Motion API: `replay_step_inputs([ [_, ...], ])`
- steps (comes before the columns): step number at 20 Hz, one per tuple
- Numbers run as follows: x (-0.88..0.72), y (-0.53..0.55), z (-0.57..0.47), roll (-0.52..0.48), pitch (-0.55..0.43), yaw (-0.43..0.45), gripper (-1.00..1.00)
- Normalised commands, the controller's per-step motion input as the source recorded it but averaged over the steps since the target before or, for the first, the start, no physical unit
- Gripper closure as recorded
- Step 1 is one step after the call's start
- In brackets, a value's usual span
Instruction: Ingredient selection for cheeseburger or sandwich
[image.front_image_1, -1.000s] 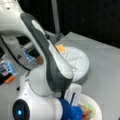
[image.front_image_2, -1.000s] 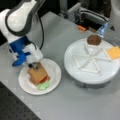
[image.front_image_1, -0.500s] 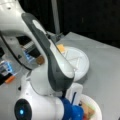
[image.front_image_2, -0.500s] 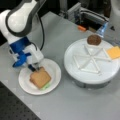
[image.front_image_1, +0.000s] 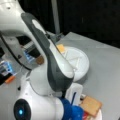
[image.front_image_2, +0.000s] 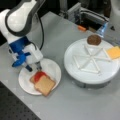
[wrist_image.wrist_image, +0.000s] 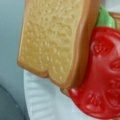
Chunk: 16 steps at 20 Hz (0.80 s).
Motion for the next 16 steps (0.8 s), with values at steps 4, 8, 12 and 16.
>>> replay_step_inputs([
  [4, 0.14, -0.19, 0.15, 0.071, 0.11, 0.158, -1.0],
  [8, 0.07, -0.12, 0.22, 0.012, 0.189, 0.123, -1.0],
  [12, -0.02, 0.0, 0.28, -0.127, 0.249, 0.061, -1.0],
  [16, -0.17, 0.16, 0.26, -0.293, 0.229, 0.014, -1.0],
])
